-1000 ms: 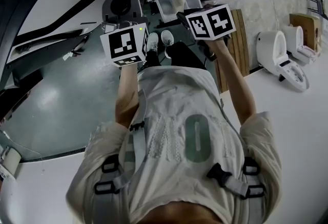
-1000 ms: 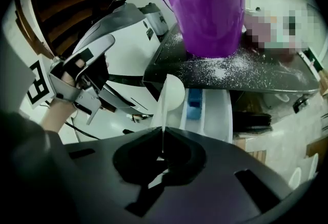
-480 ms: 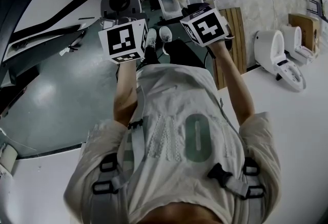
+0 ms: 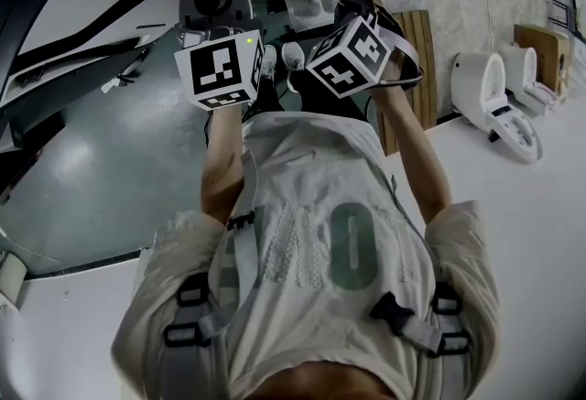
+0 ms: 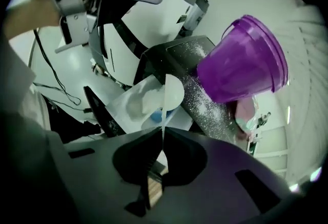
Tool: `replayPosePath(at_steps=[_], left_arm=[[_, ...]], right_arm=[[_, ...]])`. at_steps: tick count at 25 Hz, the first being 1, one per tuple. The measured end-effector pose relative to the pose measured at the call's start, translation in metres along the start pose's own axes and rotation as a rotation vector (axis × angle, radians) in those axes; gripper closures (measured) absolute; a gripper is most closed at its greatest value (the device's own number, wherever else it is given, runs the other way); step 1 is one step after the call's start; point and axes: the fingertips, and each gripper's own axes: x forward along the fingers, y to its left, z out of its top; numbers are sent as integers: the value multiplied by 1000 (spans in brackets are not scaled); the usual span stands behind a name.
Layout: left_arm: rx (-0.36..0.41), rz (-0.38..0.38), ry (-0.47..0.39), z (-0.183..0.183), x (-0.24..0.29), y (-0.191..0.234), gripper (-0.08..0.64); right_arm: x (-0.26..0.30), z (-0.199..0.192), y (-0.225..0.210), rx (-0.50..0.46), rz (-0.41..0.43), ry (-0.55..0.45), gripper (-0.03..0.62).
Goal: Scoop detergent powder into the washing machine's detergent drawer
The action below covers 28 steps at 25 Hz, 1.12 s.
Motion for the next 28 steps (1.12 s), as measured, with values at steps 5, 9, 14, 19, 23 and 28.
replayPosePath(at_steps=[5, 9, 14, 19, 23, 28], left_arm=[[1, 7, -3, 0, -1, 1, 540], [1, 10, -4, -2, -2, 2, 540], [1, 10, -1, -4, -3, 0, 540], [6, 4, -6, -2, -5, -5, 540], [8, 5, -10, -1, -7, -6, 540], [13, 1, -9, -1, -8, -7, 540]], right_arm=[[-1, 2, -17, -184, -212, 12, 586], [-6, 7, -28, -303, -355, -6, 586], [-7, 11, -31, -364, -420, -36, 586], [-10, 11, -31, -358, -424, -54, 586], [-11, 13, -28, -369, -425, -68, 586], [-10, 14, -24, -353, -396, -82, 586]])
